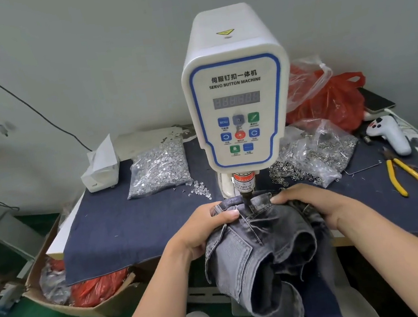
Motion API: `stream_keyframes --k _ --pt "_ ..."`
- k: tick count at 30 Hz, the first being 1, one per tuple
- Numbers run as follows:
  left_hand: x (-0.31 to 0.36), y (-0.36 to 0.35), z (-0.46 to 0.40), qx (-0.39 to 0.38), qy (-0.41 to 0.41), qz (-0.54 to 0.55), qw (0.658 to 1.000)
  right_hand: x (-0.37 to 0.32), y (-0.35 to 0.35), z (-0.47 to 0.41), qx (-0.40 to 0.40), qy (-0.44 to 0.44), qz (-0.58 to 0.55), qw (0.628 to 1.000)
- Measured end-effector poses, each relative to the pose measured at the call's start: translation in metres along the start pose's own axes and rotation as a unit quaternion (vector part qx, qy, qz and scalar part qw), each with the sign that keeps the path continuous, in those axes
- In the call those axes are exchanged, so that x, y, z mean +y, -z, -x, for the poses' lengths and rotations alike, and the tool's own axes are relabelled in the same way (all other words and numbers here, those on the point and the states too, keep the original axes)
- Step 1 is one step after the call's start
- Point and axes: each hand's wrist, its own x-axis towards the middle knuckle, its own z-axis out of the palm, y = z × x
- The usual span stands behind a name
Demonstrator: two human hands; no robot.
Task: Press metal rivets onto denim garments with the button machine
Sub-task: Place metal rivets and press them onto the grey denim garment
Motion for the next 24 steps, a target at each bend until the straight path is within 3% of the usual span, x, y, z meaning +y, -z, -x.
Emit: stream_keyframes --k 10,24 --pt "0.0 0.001 -0.015 0.02 0.005 0.015 1.0 0.006 0.007 -0.01 0.046 0.017 0.022 0.999" --pt "0.004 0.002 -0.02 0.011 0.026 0.002 1.0 0.006 0.011 -0.013 0.049 0.001 0.047 0.998"
